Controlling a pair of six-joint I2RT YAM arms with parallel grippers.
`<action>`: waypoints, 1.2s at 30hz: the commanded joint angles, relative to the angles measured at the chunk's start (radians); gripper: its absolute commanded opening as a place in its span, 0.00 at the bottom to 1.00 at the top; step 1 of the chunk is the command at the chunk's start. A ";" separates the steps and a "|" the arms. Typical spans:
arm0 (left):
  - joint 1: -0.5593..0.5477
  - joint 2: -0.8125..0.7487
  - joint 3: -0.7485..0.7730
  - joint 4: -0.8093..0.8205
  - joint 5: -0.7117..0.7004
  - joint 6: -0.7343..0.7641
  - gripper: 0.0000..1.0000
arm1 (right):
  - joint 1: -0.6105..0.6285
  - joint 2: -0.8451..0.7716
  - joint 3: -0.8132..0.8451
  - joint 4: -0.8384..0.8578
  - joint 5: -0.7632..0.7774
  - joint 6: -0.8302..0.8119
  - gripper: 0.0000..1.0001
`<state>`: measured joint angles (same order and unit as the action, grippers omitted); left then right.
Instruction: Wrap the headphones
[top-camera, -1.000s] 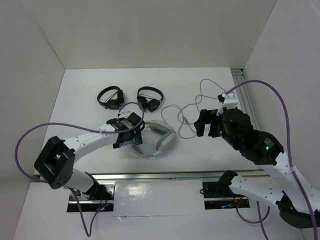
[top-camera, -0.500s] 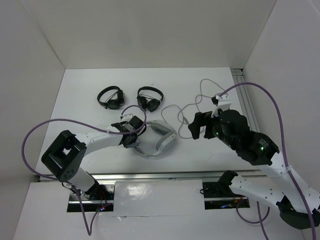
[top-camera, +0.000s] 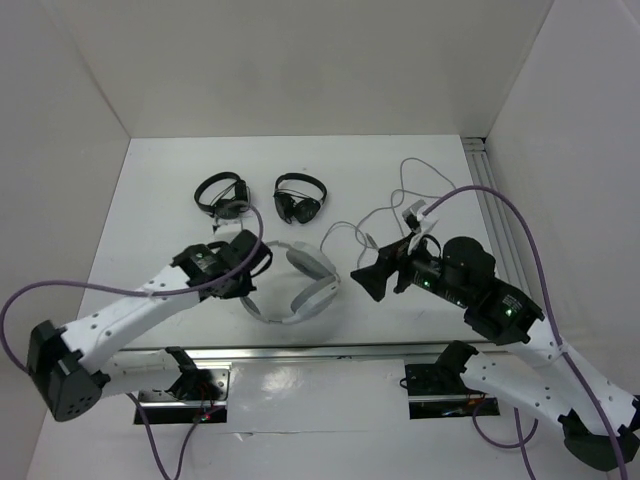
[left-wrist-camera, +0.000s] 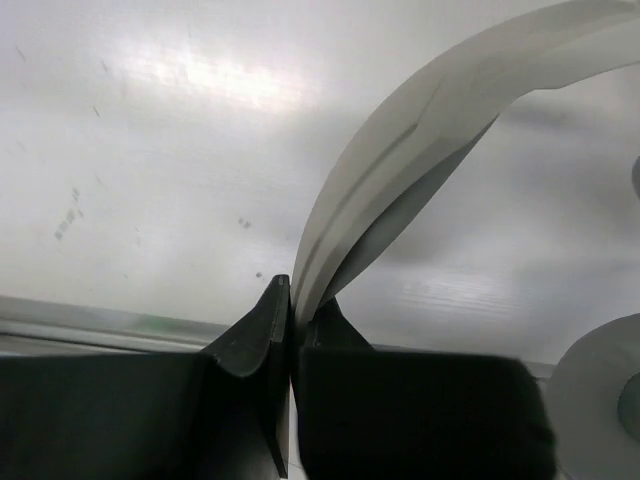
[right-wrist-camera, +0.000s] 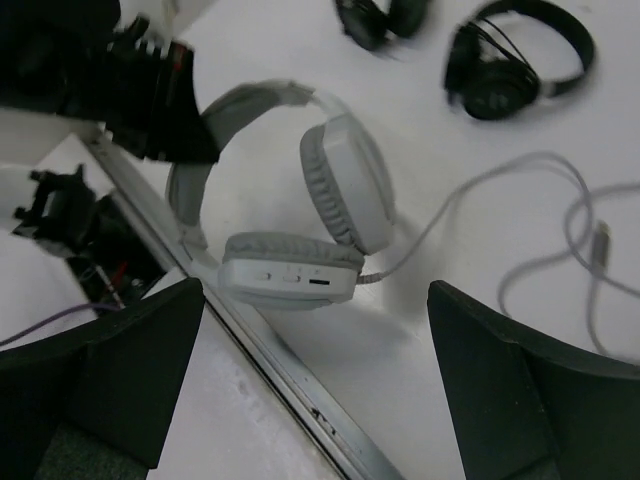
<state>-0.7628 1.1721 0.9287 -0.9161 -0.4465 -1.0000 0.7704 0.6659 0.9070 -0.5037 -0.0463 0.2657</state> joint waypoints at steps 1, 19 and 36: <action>-0.003 -0.139 0.221 -0.180 -0.124 0.089 0.00 | -0.003 -0.069 -0.098 0.348 -0.282 -0.091 1.00; 0.034 -0.121 0.897 -0.441 -0.072 0.325 0.00 | -0.003 0.256 -0.181 0.792 -0.394 -0.298 1.00; 0.079 -0.101 1.095 -0.441 0.045 0.294 0.00 | -0.082 0.575 -0.300 1.350 -0.463 -0.123 0.58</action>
<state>-0.6895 1.0748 1.9739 -1.4292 -0.4324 -0.6613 0.7071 1.2015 0.6102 0.6727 -0.4606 0.0963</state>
